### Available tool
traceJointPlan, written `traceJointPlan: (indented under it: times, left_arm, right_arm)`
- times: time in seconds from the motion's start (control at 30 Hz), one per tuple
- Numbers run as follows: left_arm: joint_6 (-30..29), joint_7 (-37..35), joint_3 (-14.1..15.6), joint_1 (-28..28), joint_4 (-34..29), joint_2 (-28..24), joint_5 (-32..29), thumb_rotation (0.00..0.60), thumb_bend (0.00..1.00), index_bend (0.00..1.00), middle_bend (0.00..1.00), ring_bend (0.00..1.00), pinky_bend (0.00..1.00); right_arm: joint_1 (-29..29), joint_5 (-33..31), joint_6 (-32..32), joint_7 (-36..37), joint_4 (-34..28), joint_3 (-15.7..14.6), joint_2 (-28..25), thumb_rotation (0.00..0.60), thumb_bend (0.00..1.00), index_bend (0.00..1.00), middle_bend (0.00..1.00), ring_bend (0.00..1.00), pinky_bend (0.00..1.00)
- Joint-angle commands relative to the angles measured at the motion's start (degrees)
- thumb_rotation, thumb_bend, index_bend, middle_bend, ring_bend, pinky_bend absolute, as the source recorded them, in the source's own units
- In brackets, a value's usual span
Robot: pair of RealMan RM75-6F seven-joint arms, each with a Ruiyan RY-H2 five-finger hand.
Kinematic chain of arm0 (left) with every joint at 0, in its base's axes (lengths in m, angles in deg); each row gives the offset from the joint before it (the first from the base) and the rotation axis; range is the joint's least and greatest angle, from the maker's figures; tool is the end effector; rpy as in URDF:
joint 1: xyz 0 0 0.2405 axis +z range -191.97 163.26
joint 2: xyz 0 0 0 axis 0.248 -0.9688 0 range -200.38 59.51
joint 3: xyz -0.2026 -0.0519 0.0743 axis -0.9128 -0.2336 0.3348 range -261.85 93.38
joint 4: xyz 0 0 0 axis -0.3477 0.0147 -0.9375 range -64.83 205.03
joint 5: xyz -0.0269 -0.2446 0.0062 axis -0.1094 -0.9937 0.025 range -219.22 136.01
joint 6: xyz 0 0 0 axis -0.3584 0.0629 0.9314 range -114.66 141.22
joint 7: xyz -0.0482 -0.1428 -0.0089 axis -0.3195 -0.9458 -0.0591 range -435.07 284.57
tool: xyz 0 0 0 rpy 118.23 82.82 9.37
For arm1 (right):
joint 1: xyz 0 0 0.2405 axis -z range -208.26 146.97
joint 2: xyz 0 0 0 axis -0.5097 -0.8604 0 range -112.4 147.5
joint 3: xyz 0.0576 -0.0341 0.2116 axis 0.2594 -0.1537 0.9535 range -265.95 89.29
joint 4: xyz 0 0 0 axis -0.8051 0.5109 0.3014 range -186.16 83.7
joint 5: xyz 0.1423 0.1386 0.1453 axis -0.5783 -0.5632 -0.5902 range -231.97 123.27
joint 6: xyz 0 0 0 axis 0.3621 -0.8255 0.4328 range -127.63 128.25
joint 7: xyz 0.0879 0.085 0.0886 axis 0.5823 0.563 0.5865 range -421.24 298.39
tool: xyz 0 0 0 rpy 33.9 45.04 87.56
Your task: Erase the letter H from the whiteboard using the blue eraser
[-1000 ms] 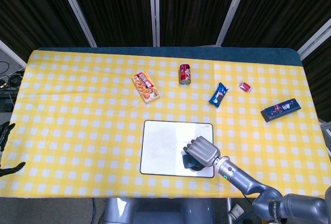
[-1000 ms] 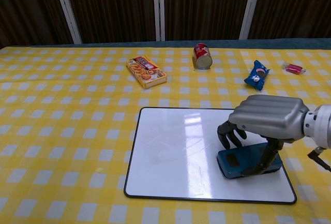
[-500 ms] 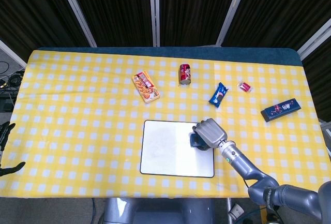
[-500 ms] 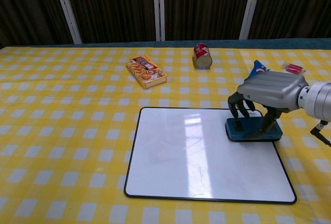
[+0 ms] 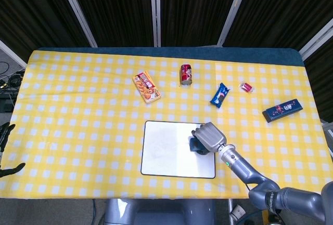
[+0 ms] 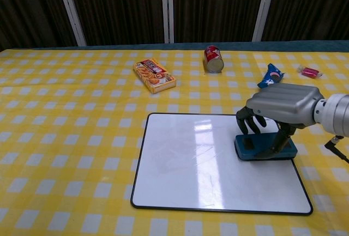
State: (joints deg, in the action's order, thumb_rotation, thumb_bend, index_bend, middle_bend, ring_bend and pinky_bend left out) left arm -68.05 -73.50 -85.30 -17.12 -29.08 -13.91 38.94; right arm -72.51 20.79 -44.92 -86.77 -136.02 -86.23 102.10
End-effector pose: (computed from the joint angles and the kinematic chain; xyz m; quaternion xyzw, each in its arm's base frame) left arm -0.3089 0.1672 0.1302 -0.5831 -0.4332 -0.3207 0.6078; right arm -0.1553 -0.2952 -0.0757 0.8653 -0.2604 0.2474 0.3498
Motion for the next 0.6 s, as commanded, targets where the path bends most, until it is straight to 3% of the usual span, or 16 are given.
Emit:
traceJointPlan:
  times: [0.03,0.4,0.6]
  left_arm:
    - [0.0,0.0,0.1,0.0,0.0,0.0,0.1,0.600,0.00,0.00,0.00,0.00,0.00]
    - [0.1,0.4,0.1,0.0,-0.1,0.1,0.0,0.600,0.00,0.00,0.00,0.00,0.00]
    - [0.1,0.4,0.1,-0.1,-0.1,0.1,-0.2,0.600,0.00,0.00,0.00,0.00,0.00]
  right_arm:
    - [0.0,1.9,0.4,-0.1,-3.5,-1.9,-1.7,0.600,0.36,0.50,0.55,0.49,0.59]
    - [0.1,5.2,1.4,0.3,-9.1,-5.3,-4.6,0.600,0.36,0.51,0.56,0.49,0.59]
    - [0.7,6.7,-1.3,2.0,-8.4,-4.7,-5.6,0.600,0.37,0.51,0.56,0.49,0.59]
